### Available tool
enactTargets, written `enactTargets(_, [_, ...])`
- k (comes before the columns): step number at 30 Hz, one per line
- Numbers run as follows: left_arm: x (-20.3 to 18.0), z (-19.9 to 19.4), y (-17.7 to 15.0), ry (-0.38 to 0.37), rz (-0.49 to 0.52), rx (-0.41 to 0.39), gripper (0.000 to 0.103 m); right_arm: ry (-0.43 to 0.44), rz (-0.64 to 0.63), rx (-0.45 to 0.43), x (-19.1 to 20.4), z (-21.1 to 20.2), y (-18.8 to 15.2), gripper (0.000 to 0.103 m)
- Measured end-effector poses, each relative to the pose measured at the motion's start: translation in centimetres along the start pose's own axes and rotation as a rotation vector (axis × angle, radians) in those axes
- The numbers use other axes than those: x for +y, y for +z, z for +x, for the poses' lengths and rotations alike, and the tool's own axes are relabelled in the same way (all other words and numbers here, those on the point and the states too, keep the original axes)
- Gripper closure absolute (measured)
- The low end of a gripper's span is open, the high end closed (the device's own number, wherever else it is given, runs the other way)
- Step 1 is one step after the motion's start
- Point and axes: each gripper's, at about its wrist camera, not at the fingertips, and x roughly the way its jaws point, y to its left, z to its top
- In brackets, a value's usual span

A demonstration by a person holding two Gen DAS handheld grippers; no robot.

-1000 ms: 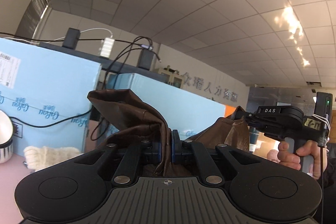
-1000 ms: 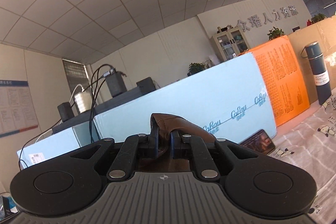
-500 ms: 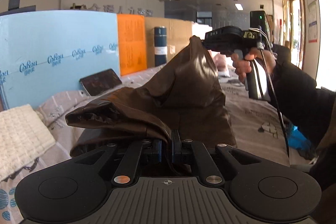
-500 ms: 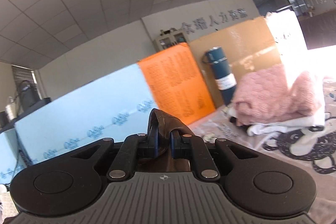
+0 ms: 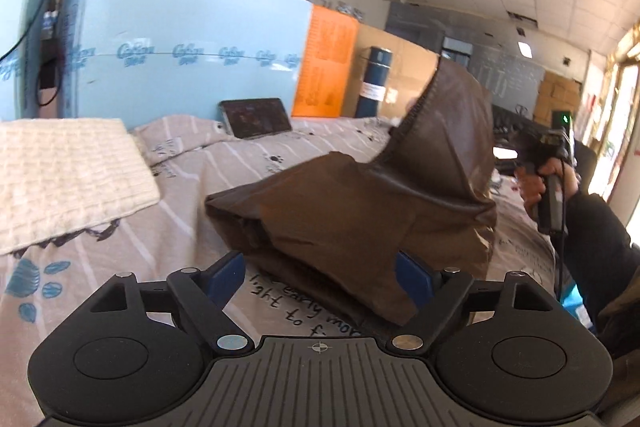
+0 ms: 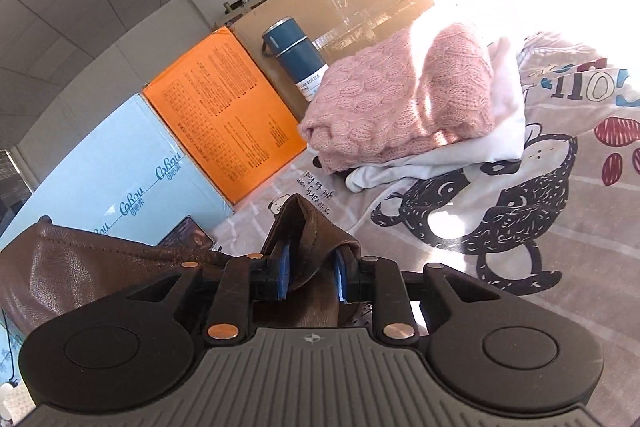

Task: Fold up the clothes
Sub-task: 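Carry the brown jacket with both grippers and lower it onto the bed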

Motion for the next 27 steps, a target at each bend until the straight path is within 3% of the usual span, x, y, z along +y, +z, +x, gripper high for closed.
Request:
enactTargets(2, [0.8,0.2,0.4,0.039,-0.062,-0.021,0.013,0.010,0.052,0.009,-0.9,-0.5,0.7,0.075])
enactTargets(3, [1.1,0.6,0.8,0.041,-0.088,-0.018,0.013,0.016,0.083,0.005,-1.3,-0.8,1.0,0.060])
enactTargets(4, [1.4,1.2,1.2,0.043,-0.101,-0.015,0.013,0.026,0.113,-0.017,-1.7,-1.5,1.3,0.023])
enactTargets(5, [1.5,1.9,1.6,0.049,-0.103,-0.015,0.013,0.059,0.146,-0.034,-2.1,-2.1,1.8,0.009])
enactTargets(9, [1.3,4.8,3.2,0.048,-0.059,0.003,0.013,0.226,0.198,-0.102,-2.6,-5.2,3.5,0.006])
enactTargets(14, [1.2,8.1,3.2,0.074,-0.028,0.096,0.013,0.274,-0.233,-0.153,3.0,-7.9,4.4,0.000])
enactTargets(17, [0.9,8.7,2.7,0.103,0.006,0.115,0.013,0.212,-0.468,-0.113,5.9,-6.8,3.3,0.000])
enactTargets(19, [0.8,9.0,2.6,0.125,0.014,0.143,0.013,0.119,-0.553,-0.064,6.3,-4.4,2.5,0.000])
enactTargets(23, [0.8,9.8,2.4,0.080,-0.010,0.169,0.014,-0.094,-0.503,0.092,3.2,1.9,2.2,0.000])
enactTargets(25, [0.2,10.2,2.4,0.071,0.012,0.169,0.016,-0.151,-0.410,0.152,0.6,4.0,2.3,0.000])
enactTargets(26, [-0.1,10.5,2.4,0.075,0.033,0.166,0.023,-0.163,-0.368,0.178,-0.5,4.8,2.3,0.000])
enactTargets(27, [-0.4,10.5,2.4,0.077,0.053,0.157,0.041,-0.136,-0.335,0.196,-1.0,5.1,2.1,0.000])
